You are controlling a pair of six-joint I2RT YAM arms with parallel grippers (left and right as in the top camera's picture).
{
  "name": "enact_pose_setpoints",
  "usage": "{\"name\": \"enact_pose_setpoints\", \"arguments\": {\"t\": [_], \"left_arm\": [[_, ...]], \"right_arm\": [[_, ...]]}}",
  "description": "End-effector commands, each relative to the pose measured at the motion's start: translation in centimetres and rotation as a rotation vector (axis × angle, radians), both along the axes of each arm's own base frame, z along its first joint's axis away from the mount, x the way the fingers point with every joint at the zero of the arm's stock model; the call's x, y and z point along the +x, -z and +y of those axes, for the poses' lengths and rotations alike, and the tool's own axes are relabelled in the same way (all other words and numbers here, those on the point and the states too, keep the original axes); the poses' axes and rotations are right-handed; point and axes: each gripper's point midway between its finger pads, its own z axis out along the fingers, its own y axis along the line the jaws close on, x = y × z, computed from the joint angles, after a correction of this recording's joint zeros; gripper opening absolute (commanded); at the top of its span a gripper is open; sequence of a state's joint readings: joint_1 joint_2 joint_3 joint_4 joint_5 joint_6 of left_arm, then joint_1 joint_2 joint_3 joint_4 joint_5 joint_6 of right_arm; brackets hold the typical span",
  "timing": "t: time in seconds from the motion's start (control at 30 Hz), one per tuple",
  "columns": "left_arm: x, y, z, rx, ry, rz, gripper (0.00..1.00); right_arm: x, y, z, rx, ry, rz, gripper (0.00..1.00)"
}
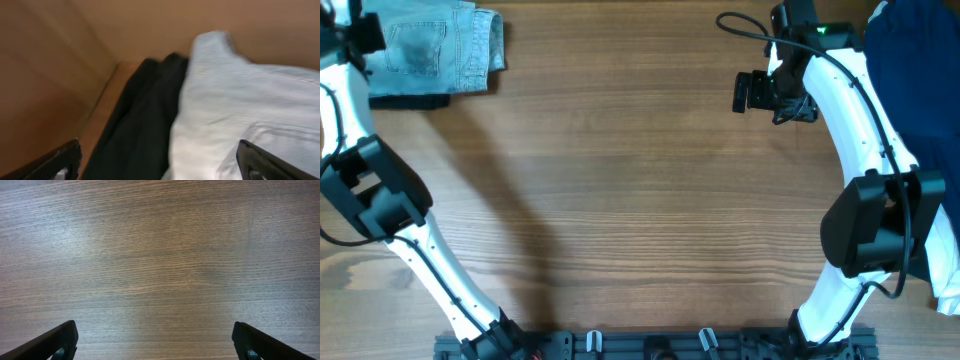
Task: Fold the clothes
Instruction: 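Place the shorts onto the black garment and release the left gripper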
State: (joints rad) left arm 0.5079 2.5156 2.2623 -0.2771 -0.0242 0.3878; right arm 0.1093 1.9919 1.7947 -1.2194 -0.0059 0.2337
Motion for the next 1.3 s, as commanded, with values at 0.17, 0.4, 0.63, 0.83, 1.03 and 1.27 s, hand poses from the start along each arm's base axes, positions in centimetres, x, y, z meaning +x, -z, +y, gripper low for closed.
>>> {"name": "enact_pose_setpoints", "arguments": {"t": [0.17,0.4,0.63,0.83,1.03,1.27], "left_arm": [[0.0,-1.0,-1.2,-0.08,-0.061,-0.022,0.91],[-0.6,1.1,-2.6,-0.167,0.004,0.038,0.57],[-0.3,3.0,-4.1,-0.23,0.07,0.053,0.04],[-1.0,7.2,-3.4,-0.259,0.043,0.114,0.04],[-2.3,11.0,-2.7,-0.295,0.014,0.182,0.08],[-3.5,12.7,-2.0,-0.319,-0.012,0.224,0.15]], "right_arm": [[0.4,-0.8,-0.4,-0.013,0.013,-0.026,1.0],[0.5,-0.8,-0.3,-0.014,0.007,-0.031,1.0],[0.5,-0.8,-0.3,-0.013,0.008,-0.032,1.0],[0.5,-0.8,-0.3,-0.013,0.008,-0.03,1.0],[0.5,-0.8,-0.3,-0.014,0.007,-0.03,1.0],[0.5,-0.8,-0.4,-0.014,0.007,-0.032,1.0]]}}
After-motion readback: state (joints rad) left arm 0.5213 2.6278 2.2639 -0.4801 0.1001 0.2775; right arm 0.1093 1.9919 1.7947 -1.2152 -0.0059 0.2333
